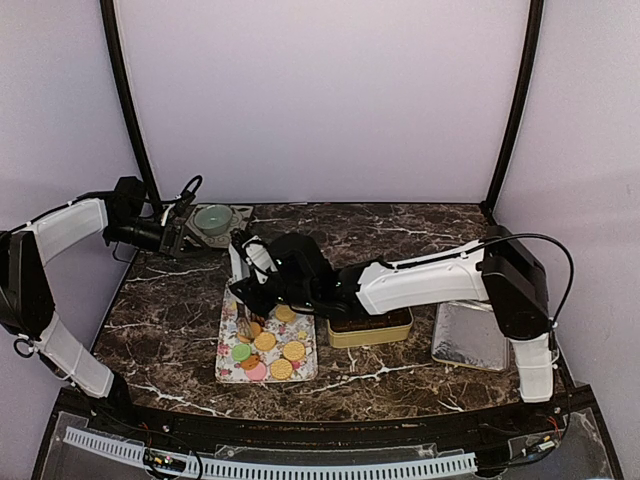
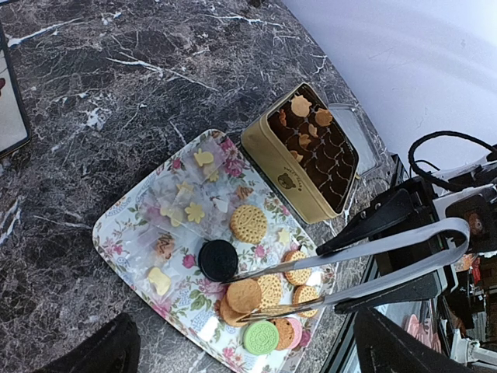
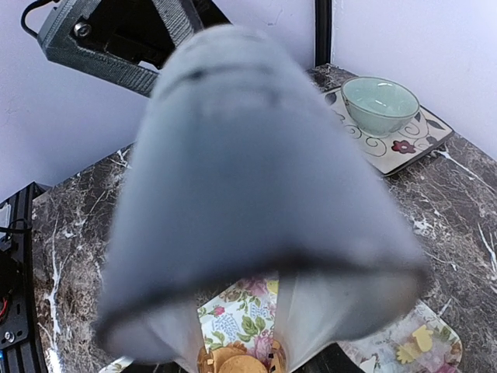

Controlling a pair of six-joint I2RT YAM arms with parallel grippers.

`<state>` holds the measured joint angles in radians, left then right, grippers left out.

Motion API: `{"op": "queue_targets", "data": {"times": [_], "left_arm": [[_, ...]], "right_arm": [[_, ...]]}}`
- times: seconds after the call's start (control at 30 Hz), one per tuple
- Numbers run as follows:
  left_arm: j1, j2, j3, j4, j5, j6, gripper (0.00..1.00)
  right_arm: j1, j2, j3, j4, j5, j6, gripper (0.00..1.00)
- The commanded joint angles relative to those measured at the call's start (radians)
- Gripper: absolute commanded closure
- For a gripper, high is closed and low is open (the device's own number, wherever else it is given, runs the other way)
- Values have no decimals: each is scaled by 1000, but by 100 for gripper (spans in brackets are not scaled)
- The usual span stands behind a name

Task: Pack the cookies
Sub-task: Pick up the fake cookies from the plate, then place the fake cookies in the empty pocket of the box.

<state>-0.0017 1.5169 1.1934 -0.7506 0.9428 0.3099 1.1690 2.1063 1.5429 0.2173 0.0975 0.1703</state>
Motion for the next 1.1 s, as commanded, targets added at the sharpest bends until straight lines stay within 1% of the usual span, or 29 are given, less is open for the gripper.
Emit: {"op": "queue_targets", "data": {"times": [0.0,0.1,0.2,0.27,0.47,0.63,0.73,1.07], "left_arm": [[6,-25,2,-20,20,7,1],[6,-24,2,-18,24,1,1],[6,-28,3,-20,24,4,1],[6,-30,3,-23,21,7,1],[6,-28,3,-24,24,4,1],[6,-26,0,-23,30,3,1],[6,-27,-1,-23,31,4,1],[6,-27,-6,-14,61,1,1]], "right_arm": [[13,-5,-2,33,20,-12,57],[13,-10,-4,43,27,-5,63],[13,-23,-3,52,38,-3,72],[12,-35,-3,55,42,-7,75],[10,-80,-3,44,54,-25,78],[0,-166,-44,51,65,-30,78],[-19,-246,-106,56,93,-38,78],[-152,-545,-446,58,182,-11,78]]}}
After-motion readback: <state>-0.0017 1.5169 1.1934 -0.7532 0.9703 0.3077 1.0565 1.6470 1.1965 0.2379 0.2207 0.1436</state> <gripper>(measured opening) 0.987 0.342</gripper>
